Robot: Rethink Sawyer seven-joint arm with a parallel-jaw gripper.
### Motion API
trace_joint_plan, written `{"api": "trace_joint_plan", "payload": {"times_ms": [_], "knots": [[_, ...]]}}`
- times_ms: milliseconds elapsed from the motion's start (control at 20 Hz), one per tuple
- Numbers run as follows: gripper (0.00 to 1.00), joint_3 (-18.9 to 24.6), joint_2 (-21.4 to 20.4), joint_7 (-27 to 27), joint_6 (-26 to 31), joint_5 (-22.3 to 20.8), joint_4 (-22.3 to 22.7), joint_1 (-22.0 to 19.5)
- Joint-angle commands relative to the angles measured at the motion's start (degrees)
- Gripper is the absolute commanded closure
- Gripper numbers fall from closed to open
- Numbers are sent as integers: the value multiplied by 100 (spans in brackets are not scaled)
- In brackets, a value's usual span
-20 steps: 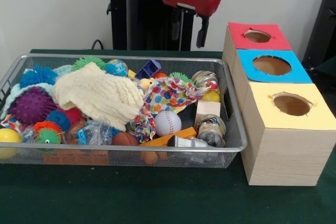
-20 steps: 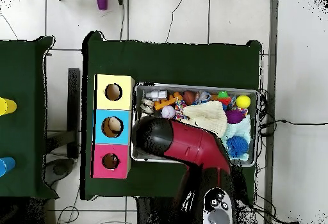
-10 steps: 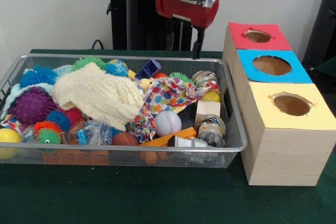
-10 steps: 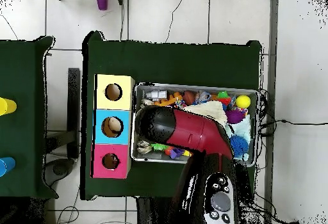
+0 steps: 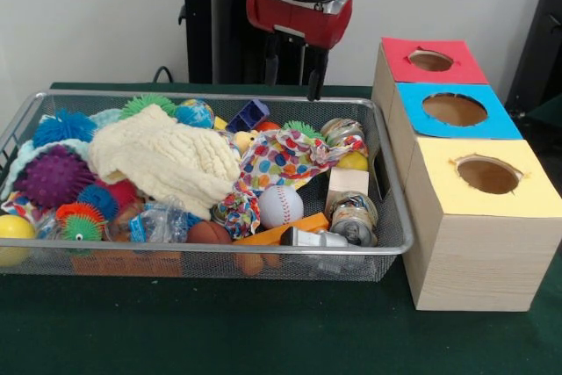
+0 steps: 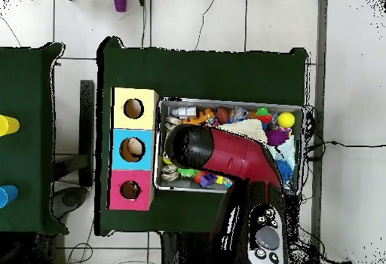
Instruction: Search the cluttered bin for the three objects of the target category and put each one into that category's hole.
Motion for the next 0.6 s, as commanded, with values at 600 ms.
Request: {"api": "trace_joint_plan", "payload": {"times_ms": [600], "knots": [[0, 480, 439, 224, -1090, -623, 648, -324]]}}
